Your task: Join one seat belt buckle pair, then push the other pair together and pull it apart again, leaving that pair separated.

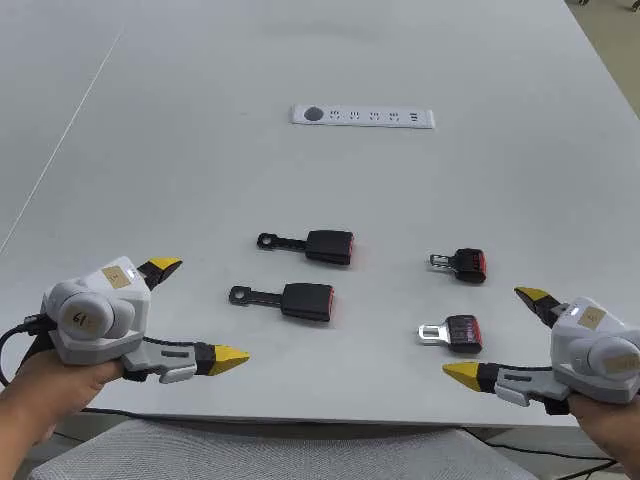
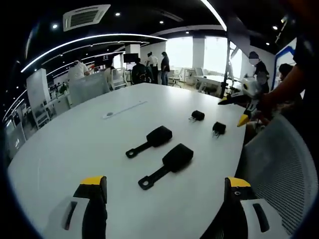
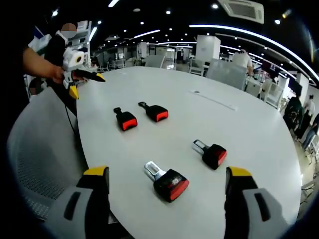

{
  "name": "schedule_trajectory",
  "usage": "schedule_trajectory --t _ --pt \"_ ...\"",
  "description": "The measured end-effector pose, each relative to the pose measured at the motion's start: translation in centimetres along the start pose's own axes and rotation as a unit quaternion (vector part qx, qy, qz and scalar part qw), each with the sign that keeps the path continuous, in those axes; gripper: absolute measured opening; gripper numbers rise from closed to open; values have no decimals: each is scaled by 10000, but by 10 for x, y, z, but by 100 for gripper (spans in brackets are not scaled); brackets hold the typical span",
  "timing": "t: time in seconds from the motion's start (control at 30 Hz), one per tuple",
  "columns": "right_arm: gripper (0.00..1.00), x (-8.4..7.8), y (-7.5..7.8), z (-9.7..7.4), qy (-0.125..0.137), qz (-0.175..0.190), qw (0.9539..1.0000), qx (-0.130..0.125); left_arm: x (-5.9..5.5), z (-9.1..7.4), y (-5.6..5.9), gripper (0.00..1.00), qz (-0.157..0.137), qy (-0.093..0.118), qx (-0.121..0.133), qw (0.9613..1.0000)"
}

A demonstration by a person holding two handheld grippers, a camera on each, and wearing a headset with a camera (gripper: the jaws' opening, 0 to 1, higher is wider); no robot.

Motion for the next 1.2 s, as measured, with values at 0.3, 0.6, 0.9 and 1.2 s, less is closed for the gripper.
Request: schedule_trajectory --t 0.3,0.6,0.9,1.2 --pt "97 -1 -1 1 -2 37 10000 3 1 0 -1 100 -3 7 -1 10000" --pt "96 -4 -2 1 -31 75 10000 4 0 1 0 100 -6 -10 -13 10000" --pt "96 -4 -1 1 -42 79 10000 -1 0 3 -1 100 1 -8 -24 10000" --pt "96 -6 1 2 -71 68 10000 -2 -1 5 -2 100 10 -17 -39 10000"
Point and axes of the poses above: the centre of the closed fingertips' face, and the gripper's own axes: z roughly forward along the fingers, y roughly to its right, x roughly out of its top, the point moved 2 cm from there along -z, roughly backward along the fingers, and after that the axes turned 7 degrees about z, right-handed, at the moved point
